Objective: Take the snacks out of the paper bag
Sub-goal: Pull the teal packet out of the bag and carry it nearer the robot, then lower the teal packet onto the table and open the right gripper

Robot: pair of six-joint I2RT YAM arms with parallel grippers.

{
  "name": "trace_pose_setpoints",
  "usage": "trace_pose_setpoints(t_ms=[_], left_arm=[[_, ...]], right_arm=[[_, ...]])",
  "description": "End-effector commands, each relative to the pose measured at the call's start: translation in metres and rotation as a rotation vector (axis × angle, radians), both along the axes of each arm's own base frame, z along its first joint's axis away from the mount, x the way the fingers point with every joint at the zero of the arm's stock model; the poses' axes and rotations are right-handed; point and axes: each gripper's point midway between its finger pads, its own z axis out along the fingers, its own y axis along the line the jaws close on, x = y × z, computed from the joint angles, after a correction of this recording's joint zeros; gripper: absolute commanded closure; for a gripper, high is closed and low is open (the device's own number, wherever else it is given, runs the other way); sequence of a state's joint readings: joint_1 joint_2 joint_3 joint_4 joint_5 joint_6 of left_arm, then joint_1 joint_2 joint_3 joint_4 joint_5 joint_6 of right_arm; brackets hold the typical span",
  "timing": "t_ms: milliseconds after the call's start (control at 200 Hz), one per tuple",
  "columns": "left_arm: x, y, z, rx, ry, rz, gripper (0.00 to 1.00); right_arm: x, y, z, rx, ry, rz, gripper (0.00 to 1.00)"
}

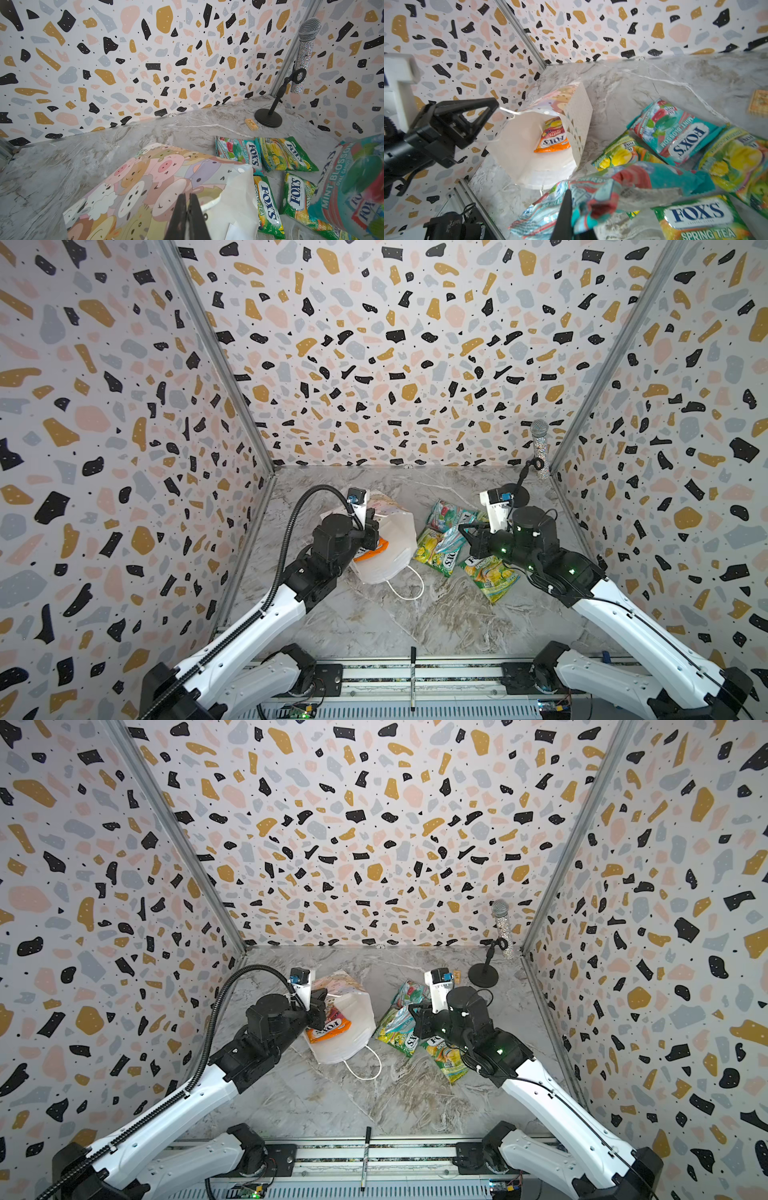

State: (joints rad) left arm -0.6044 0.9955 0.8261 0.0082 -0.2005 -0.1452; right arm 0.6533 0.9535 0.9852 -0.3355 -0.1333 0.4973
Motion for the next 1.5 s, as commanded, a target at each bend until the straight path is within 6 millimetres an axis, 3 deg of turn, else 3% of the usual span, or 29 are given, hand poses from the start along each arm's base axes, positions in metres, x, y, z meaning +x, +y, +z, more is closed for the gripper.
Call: trace_pose_setpoints(t_ms=[0,476,901,1046,1357,1497], left_arm=[[0.001,0.000,0.011,-0.015,-0.034,0.003,1.00],[0.001,0.000,0.011,-0.017,-0.034,0.004,1.00],[0.002,0.001,0.011,-0.016,-0.033,0.007,1.00],[0.002,0.001,0.010,-0.014,-0.031,0.009,1.00],[0.003,0.000,0.009,-0.009,-0.027,0.009,1.00],[0.002,0.000,0.008,-0.008,-0.027,0.008,1.00]], right_arm=[[-0.014,-0.005,-0.001,0.027,0.019,0.046,1.00],[-0.057,-0.005,-0.097,-0.030,0.259,0.186,1.00],[-0.078,0.013,-0.137,0.020,0.379,0.320,1.00],[-0.082,0.007,-0.161,-0.032,0.456,0.303,1.00],[-0.084,-0.016,-0.182,-0.113,0.563,0.150,1.00],[-0.086,-0.026,-0.188,-0.154,0.601,0.087,0.92]])
